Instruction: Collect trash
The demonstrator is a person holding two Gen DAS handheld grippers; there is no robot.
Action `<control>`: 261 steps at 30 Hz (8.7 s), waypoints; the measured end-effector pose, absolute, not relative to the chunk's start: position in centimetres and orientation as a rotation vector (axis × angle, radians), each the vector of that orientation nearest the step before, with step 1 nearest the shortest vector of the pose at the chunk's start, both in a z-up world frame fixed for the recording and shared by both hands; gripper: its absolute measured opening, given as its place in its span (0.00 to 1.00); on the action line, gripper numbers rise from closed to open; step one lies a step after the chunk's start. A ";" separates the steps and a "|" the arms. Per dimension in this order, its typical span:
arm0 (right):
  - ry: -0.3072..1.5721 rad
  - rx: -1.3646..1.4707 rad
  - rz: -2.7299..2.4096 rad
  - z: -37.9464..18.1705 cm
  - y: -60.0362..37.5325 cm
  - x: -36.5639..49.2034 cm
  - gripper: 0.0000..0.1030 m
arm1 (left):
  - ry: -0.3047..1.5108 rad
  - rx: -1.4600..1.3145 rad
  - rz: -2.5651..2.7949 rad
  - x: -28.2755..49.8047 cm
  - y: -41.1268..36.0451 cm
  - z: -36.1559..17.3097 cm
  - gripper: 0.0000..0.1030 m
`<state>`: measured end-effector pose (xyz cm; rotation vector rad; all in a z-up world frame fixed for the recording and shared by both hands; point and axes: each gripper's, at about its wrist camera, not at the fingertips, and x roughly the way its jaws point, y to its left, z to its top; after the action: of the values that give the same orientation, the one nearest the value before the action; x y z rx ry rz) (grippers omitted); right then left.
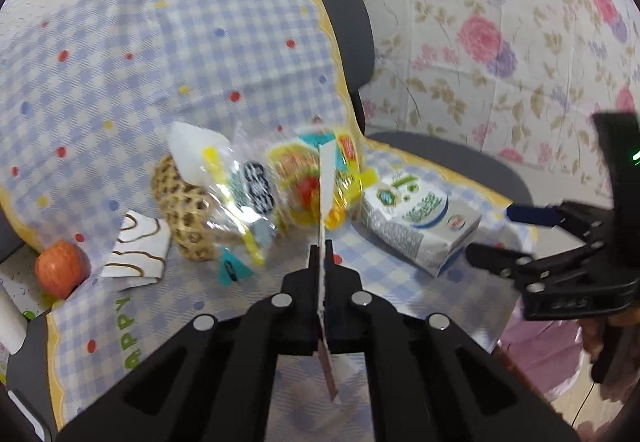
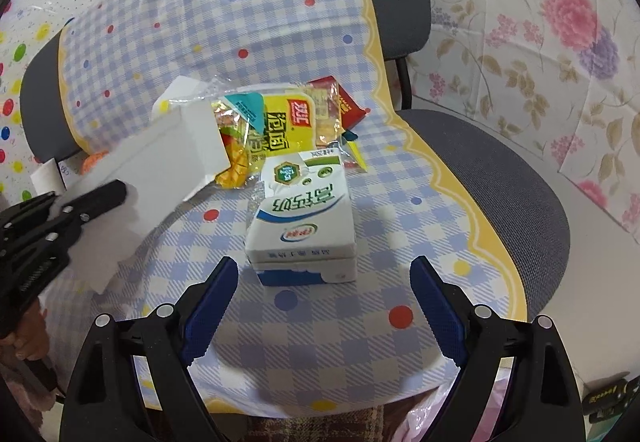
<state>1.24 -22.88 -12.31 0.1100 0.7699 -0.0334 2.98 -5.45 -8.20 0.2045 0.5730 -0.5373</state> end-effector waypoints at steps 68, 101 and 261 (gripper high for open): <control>0.570 0.325 -0.273 -6.6 -33.1 -17.4 0.69 | 0.572 0.217 -0.679 -5.8 -13.4 -6.1 0.48; 0.705 0.077 0.005 -8.0 -22.3 5.1 0.54 | 0.671 0.054 -0.379 9.3 -1.6 -7.4 0.68; 0.855 0.212 -0.665 -13.5 -36.4 -23.5 0.27 | 0.719 0.337 -1.114 -12.4 -24.9 -12.8 0.33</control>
<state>-23.54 -36.38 -13.46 0.2119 0.8555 -0.6649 -12.44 -24.93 -12.83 0.3371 0.7187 -1.1140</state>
